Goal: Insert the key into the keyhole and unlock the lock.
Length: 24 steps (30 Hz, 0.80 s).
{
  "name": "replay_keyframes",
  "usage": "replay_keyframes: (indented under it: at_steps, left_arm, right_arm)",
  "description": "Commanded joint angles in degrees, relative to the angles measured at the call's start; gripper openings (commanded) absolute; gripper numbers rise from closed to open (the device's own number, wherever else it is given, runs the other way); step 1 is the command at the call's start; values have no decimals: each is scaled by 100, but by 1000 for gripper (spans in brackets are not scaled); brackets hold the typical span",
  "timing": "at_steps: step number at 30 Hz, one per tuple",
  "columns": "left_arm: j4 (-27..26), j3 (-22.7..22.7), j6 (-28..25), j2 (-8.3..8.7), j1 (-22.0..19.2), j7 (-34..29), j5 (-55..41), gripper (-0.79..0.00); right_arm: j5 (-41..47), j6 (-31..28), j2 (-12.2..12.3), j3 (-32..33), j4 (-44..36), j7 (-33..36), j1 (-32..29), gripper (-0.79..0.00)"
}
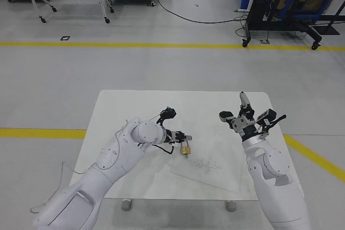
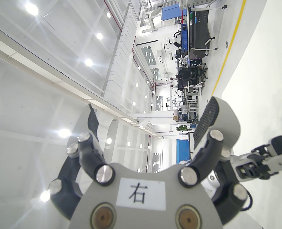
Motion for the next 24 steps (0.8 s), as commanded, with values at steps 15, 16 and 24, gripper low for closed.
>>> replay_keyframes:
  at_steps: [15, 16, 24]
  left_arm:
    - [-2175, -1850, -2083, 636, 1718, 3606, 1821, 0]
    - [-2262, -1913, -2021, 646, 1800, 3828, 1924, 0]
    - [-2837, -2522, -1452, 731, 2429, 5381, 2813, 0]
  right_arm:
    - [246, -286, -20, 285, -72, -328, 103, 0]
    - [237, -340, -20, 331, -118, -379, 99, 0]
    - [332, -966, -9, 995, -900, -499, 89, 0]
